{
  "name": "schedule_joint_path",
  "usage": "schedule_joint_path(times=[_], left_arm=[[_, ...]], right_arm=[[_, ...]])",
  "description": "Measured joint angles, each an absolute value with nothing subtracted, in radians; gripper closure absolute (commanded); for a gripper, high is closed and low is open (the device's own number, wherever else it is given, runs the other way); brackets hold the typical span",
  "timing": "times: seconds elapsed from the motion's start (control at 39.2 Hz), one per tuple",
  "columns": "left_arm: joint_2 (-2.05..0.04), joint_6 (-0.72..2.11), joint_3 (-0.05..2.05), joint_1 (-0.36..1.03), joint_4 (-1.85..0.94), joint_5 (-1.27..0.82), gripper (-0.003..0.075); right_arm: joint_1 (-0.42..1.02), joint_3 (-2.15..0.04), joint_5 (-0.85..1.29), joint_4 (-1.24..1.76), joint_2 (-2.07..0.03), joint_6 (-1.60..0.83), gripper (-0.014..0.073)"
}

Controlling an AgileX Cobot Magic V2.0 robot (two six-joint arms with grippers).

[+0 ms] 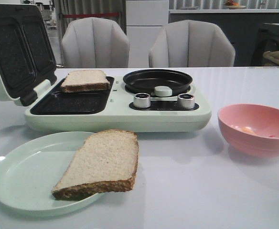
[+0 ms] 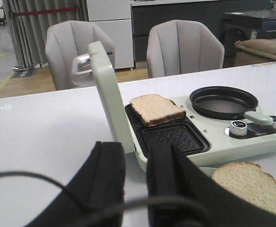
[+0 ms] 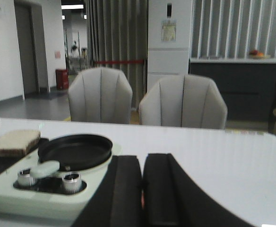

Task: Make breakfast with bread and shrimp

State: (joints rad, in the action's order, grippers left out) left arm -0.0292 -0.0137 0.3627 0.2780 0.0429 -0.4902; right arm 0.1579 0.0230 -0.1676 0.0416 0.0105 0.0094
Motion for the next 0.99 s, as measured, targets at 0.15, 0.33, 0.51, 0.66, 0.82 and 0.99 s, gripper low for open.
schedule_joint_path(times=[0.15, 0.33, 0.51, 0.66, 0.82, 0.99], left_arm=[[-0.029, -0.014, 0.363, 0.278, 0.041, -0.49, 0.0608], [-0.029, -0.014, 0.363, 0.278, 0.041, -0.49, 0.0608], [-0.029, -0.014, 0.363, 0.278, 0.041, -0.49, 0.0608], [-0.029, -0.014, 0.363, 0.278, 0.041, -0.49, 0.0608], [-0.029, -0.014, 0.356, 0.278, 0.041, -0.481, 0.0608], [-0.029, -0.014, 0.348, 0.278, 0.039, -0.469, 0.0608]], right_arm=[[0.158, -0.089, -0.041, 0.042, -0.023, 0.009, 0.0419], [0.158, -0.282, 0.195, 0.042, -0.19, 0.009, 0.0419], [0.158, -0.318, 0.239, 0.054, -0.27, 0.009, 0.0419], [0.158, -0.318, 0.242, 0.081, -0.284, 0.009, 0.0373], [0.16, -0.337, 0.253, 0.091, -0.34, 0.009, 0.0095], [0.221, -0.412, 0.28, 0.136, -0.477, 0.009, -0.0007]])
